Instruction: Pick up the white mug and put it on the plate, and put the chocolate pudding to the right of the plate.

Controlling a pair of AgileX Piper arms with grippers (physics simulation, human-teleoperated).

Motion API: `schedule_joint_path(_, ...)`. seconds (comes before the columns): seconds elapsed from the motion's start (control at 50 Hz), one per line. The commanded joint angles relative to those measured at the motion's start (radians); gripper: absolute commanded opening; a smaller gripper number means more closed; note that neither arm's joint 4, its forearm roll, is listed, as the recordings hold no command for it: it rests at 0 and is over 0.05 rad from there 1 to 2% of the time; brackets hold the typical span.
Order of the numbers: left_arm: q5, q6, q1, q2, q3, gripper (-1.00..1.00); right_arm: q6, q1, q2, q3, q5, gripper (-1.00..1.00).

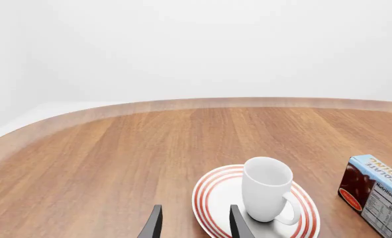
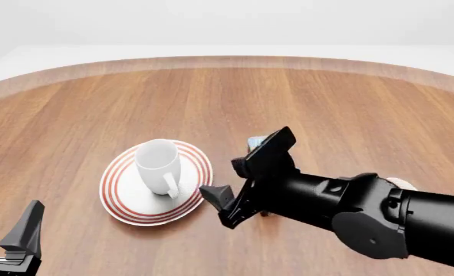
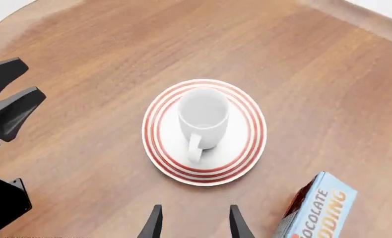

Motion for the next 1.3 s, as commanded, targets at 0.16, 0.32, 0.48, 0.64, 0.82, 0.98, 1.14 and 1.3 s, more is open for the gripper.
schedule_joint_path(0.16, 0.000, 0.000, 0.000, 0.000, 0.000, 1.00, 0.001, -0.027, -0.127, 0.078, 0.011, 1.00)
schedule_joint_path(0.32, 0.000, 0.000, 0.000, 0.000, 0.000, 1.00, -0.005, -0.037, -0.181, 0.106, 0.022, 1.00)
schedule_joint_path(0.48, 0.000, 0.000, 0.000, 0.000, 0.000, 1.00, -0.017, -0.048, -0.222, 0.133, 0.028, 1.00)
schedule_joint_path(0.64, 0.000, 0.000, 0.000, 0.000, 0.000, 1.00, -0.027, -0.044, -0.280, 0.164, 0.037, 1.00)
schedule_joint_path(0.82, 0.000, 0.000, 0.000, 0.000, 0.000, 1.00, -0.029, -0.057, -0.342, 0.195, 0.050, 1.00)
schedule_joint_path(0.98, 0.000, 0.000, 0.000, 0.000, 0.000, 1.00, -0.030, -0.059, -0.396, 0.220, 0.071, 1.00)
schedule_joint_path(1.14, 0.000, 0.000, 0.000, 0.000, 0.000, 1.00, -0.036, -0.055, -0.448, 0.247, 0.088, 1.00)
schedule_joint_path(1.3, 0.000, 0.000, 0.000, 0.000, 0.000, 1.00, -0.030, -0.066, -0.502, 0.274, 0.102, 1.00)
